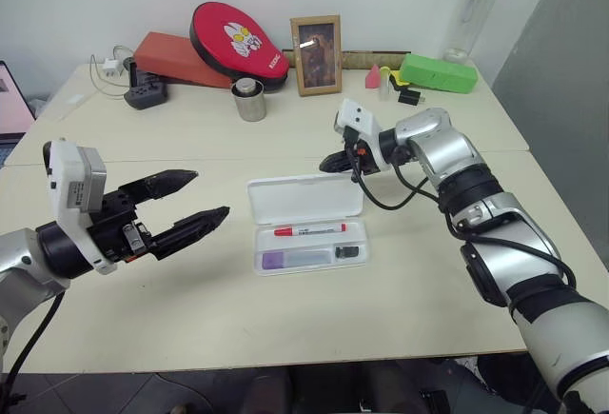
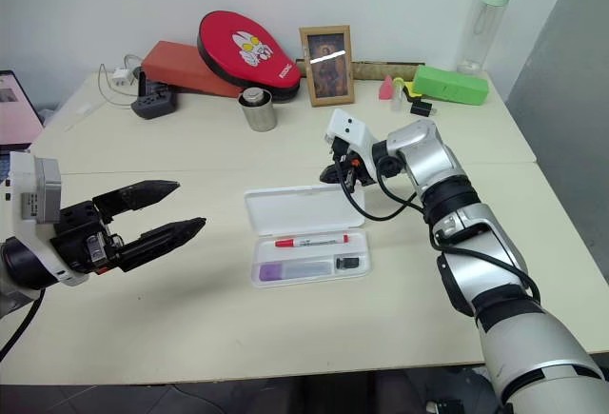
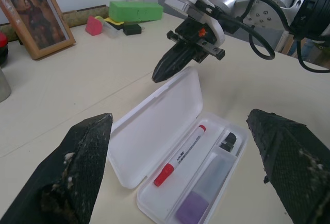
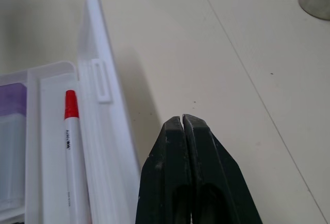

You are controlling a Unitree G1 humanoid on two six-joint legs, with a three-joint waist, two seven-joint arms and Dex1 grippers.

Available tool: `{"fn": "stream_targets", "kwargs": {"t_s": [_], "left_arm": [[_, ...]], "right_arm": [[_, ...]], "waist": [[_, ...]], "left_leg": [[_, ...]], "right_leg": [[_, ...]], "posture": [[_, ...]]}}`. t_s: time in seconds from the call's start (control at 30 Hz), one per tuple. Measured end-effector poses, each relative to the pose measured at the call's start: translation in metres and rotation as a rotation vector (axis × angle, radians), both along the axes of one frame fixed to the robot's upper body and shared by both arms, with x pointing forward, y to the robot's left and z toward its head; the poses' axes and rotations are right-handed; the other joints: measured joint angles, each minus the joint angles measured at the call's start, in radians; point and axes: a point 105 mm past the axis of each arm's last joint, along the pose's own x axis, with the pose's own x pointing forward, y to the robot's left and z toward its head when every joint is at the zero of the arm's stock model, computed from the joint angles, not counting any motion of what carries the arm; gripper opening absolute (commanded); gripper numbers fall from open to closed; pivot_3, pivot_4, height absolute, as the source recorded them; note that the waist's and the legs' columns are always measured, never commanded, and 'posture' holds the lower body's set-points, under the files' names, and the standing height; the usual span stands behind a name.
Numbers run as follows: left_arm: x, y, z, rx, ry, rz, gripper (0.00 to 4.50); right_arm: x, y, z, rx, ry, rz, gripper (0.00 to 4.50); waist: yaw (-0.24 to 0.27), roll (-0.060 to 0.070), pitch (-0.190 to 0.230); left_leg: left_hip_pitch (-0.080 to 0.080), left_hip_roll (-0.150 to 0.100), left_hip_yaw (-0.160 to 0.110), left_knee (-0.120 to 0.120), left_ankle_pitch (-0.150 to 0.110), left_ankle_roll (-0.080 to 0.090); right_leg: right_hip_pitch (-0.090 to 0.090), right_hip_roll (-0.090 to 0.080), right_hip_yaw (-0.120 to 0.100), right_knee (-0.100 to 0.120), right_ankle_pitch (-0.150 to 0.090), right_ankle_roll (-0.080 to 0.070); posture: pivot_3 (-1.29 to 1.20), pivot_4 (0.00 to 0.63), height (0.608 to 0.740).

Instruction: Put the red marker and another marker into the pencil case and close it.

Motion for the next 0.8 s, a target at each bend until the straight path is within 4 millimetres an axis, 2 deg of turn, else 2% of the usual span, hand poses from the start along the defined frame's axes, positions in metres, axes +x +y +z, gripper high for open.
{"fn": "stream_targets", "kwargs": {"t_s": [0.4, 0.47, 0.63, 0.8], "left_arm": [[-0.001, -0.007, -0.002, 0.014, 0.018, -0.052, 4.5], [-0.001, -0.009, -0.005, 0.016, 0.03, -0.062, 4.5], [0.0, -0.015, -0.014, 0.022, 0.067, -0.087, 4.5], [0.001, -0.018, -0.01, 0.027, 0.046, -0.101, 4.5]], "right_arm": [[-0.043, -0.008, -0.023, -0.044, 0.038, 0.135, 0.03], [-0.05, -0.007, -0.032, -0.061, 0.043, 0.152, 0.03], [-0.061, -0.011, -0.069, -0.144, 0.033, 0.155, 0.03], [-0.065, -0.01, -0.069, -0.173, -0.02, 0.167, 0.03]], "waist": [[0.0, 0.0, 0.0], [0.0, 0.0, 0.0], [0.001, 0.0, 0.0], [0.0, 0.0, 0.0]], "left_leg": [[0.0, 0.0, 0.0, 0.0, 0.0, 0.0], [0.0, 0.0, 0.0, 0.0, 0.0, 0.0], [0.001, -0.001, 0.0, 0.0, 0.0, 0.0], [0.002, 0.0, 0.0, 0.0, 0.0, 0.0]], "right_leg": [[0.0, 0.0, 0.0, 0.0, 0.0, 0.0], [0.0, 0.0, 0.0, 0.0, 0.0, 0.0], [0.0, 0.0, 0.0, 0.0, 0.0, 0.0], [0.001, 0.0, 0.0, 0.0, 0.0, 0.0]], "posture": [[0.0, 0.15, 0.74], [0.0, 0.15, 0.74], [0.0, 0.15, 0.74], [0.0, 0.15, 0.74]]}}
